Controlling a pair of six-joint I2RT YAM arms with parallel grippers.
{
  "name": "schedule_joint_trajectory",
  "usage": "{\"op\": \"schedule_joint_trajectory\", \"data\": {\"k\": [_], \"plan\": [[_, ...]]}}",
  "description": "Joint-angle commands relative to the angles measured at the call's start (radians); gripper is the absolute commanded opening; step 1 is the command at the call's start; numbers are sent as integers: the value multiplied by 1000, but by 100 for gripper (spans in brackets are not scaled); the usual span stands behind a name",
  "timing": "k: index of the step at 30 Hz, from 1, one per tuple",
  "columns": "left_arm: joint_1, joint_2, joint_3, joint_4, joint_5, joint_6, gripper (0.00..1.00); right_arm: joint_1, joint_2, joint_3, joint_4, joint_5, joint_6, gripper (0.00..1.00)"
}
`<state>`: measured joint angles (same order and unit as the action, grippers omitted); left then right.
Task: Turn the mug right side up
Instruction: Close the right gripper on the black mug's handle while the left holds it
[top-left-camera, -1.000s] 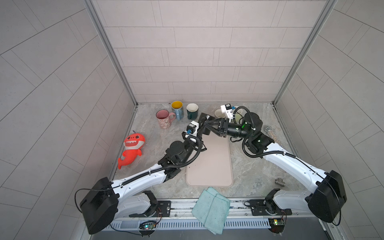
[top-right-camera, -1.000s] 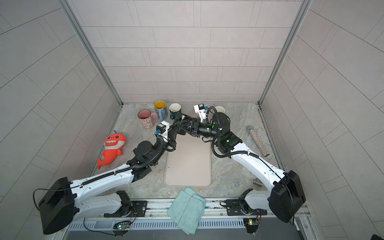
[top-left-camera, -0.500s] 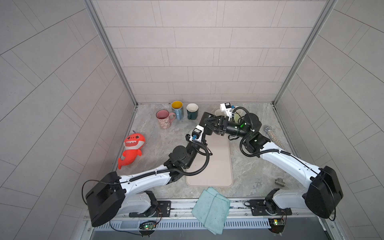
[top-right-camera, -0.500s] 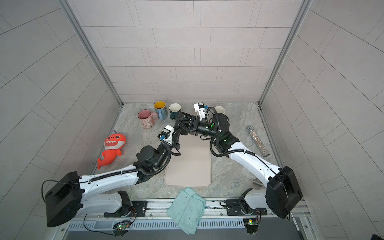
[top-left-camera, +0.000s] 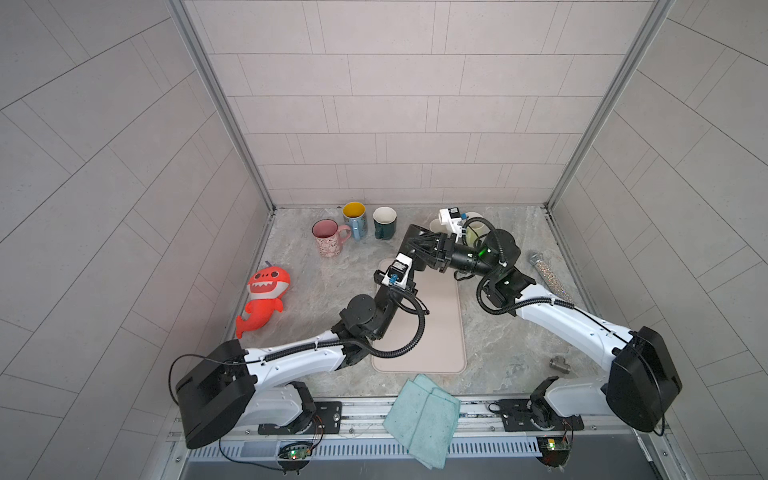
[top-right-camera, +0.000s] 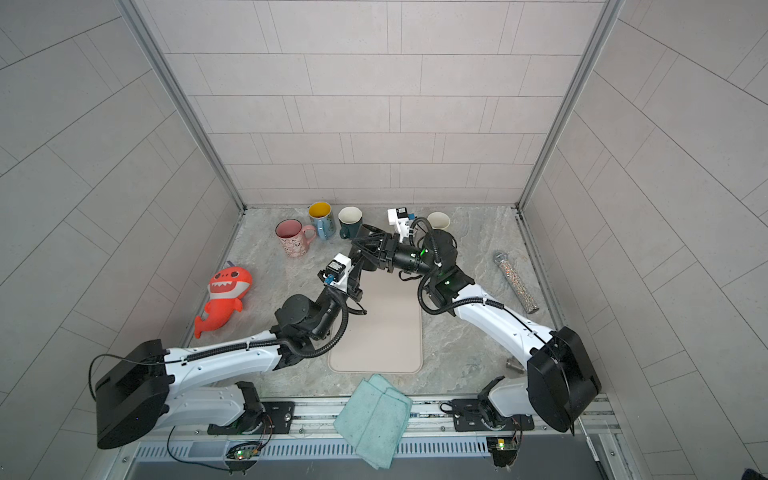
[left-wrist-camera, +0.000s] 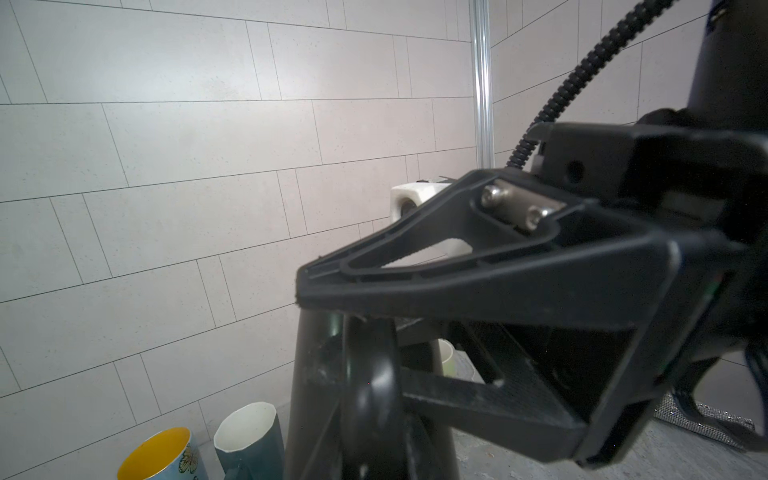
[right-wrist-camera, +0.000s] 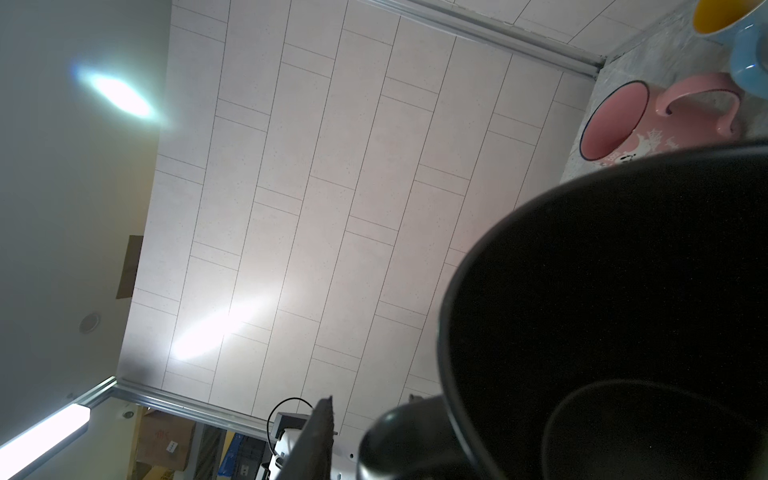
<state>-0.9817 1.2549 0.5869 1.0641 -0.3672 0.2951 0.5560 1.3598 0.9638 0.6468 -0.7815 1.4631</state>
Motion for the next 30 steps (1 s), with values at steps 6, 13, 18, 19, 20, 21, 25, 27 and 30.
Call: {"op": "schedule_joint_trajectory", "data": {"k": [6,13,18,19,20,21,25,27,30], "plan": [[-28,1,23,145,36,41,0,2,30,-14,82,17,66,3],[-31,-4,16,144,12,40,0,3,29,-21,94,25,56,0],[-33,-23,19,106,-19,29,11,4,4,-21,48,34,-3,0],[-33,-27,19,100,-22,26,16,5,-2,-21,34,38,-15,0],[-33,-33,19,91,-23,23,23,5,-8,-20,20,39,-30,0],[-32,-36,19,87,-26,22,31,5,-14,-18,6,39,-41,0],[-32,-43,17,77,-28,20,51,6,-24,-19,-5,45,-58,0],[-33,-49,17,73,-31,17,55,6,-25,-20,-4,45,-60,0],[-33,-62,12,62,-30,12,58,3,-30,-18,-24,51,-81,0]]}}
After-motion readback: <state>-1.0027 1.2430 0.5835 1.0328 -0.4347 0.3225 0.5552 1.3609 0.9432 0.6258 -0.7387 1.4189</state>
